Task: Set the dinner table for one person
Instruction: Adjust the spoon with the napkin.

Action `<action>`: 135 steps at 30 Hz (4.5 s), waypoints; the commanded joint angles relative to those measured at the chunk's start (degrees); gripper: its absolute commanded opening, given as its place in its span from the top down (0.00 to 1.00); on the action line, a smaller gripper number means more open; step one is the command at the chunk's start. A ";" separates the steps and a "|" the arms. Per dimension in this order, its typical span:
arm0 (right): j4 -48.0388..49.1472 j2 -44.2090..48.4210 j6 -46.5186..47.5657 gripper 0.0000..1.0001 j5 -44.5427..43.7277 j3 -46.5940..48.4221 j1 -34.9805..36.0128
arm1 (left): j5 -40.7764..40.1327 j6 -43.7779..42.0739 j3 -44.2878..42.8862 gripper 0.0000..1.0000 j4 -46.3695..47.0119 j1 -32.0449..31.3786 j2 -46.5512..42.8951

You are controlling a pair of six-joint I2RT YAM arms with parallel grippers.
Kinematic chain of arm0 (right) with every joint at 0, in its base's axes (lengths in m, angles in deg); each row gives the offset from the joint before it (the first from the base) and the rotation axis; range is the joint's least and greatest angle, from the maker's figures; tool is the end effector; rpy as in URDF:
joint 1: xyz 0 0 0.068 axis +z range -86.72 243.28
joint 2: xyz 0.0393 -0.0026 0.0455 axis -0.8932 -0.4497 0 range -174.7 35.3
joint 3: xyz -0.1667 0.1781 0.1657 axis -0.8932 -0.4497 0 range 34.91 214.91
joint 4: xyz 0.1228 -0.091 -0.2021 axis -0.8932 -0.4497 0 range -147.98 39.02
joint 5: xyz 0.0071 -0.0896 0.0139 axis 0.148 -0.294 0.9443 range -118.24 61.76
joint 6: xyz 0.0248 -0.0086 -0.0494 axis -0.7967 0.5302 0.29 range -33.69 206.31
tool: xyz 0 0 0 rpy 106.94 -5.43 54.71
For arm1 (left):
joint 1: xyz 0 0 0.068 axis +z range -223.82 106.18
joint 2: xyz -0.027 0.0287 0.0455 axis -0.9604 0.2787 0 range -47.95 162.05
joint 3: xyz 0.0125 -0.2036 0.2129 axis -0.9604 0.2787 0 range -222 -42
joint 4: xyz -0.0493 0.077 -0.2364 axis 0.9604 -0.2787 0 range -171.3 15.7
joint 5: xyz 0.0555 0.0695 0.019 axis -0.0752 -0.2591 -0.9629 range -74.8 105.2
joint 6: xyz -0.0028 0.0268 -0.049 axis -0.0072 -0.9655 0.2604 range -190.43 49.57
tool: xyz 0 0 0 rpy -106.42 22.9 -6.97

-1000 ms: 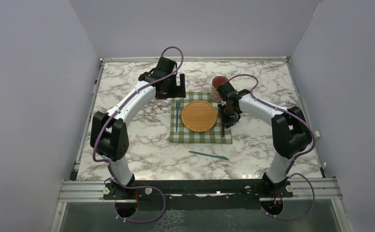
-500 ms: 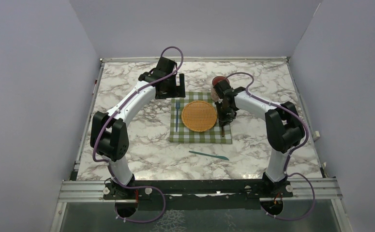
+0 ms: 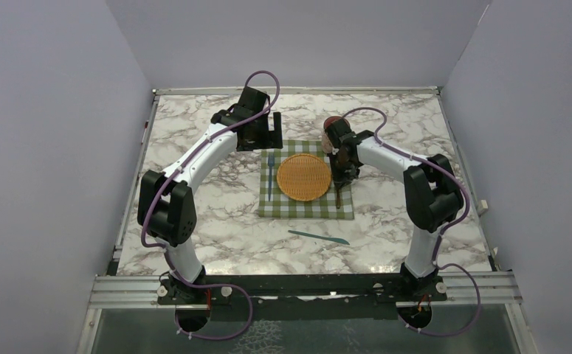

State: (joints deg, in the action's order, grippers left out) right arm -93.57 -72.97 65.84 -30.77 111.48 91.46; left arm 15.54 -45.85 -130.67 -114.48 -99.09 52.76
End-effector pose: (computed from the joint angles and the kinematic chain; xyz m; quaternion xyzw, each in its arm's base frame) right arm 0.3297 0.1747 0.2043 -0.0636 0.9883 0.0364 0.1336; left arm 0.3491 -0.1650 0.3156 0.0067 0.9461 -0.1390 0.2924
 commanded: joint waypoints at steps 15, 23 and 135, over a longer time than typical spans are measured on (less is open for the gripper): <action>-0.12 -2.81 0.83 0.80 -1.94 0.51 0.47 | -1.04 -0.50 -0.14 0.06 -0.40 -0.39 -2.01; 0.23 -3.73 1.47 0.87 -2.73 0.96 0.48 | -0.99 -0.71 -0.89 0.06 -0.69 -0.39 -1.70; 19.70 13.45 -2.83 0.79 1.70 -20.21 1.04 | -1.09 0.47 3.46 0.06 1.46 -0.78 -4.33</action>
State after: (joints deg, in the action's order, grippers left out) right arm -75.26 -57.43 61.73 -30.66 89.87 92.05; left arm 15.12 -45.98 -127.45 -114.18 -99.47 50.62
